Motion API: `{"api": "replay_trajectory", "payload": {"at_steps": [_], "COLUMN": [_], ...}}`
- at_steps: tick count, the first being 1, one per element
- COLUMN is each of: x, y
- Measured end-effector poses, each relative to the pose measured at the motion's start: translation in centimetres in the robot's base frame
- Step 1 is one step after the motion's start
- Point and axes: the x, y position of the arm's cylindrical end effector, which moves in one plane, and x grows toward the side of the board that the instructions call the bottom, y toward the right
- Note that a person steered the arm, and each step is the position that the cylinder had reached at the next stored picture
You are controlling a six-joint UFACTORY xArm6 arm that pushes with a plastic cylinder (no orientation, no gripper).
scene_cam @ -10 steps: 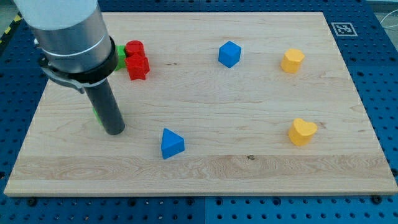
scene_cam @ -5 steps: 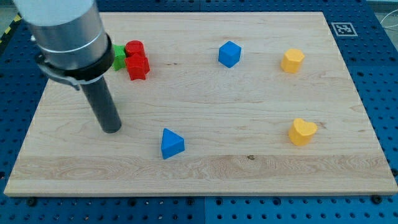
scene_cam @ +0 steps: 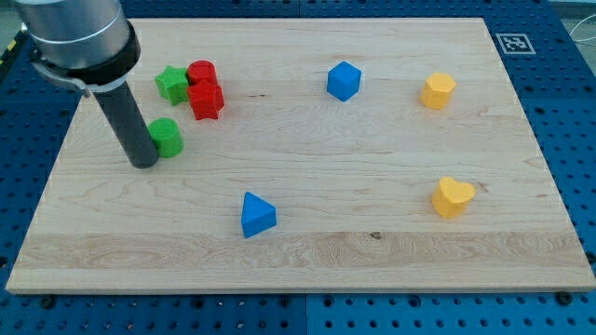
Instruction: Push green circle towards green star
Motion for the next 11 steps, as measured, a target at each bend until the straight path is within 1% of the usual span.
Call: {"api": "replay_trajectory", "payload": {"at_steps": [3,4,6,7,10,11], "x": [-3.5,-3.5,0.1,0.5,-0.4,-1.2], "y": [0.0,-0.2,-1.7,-1.3,2.4,2.7]}}
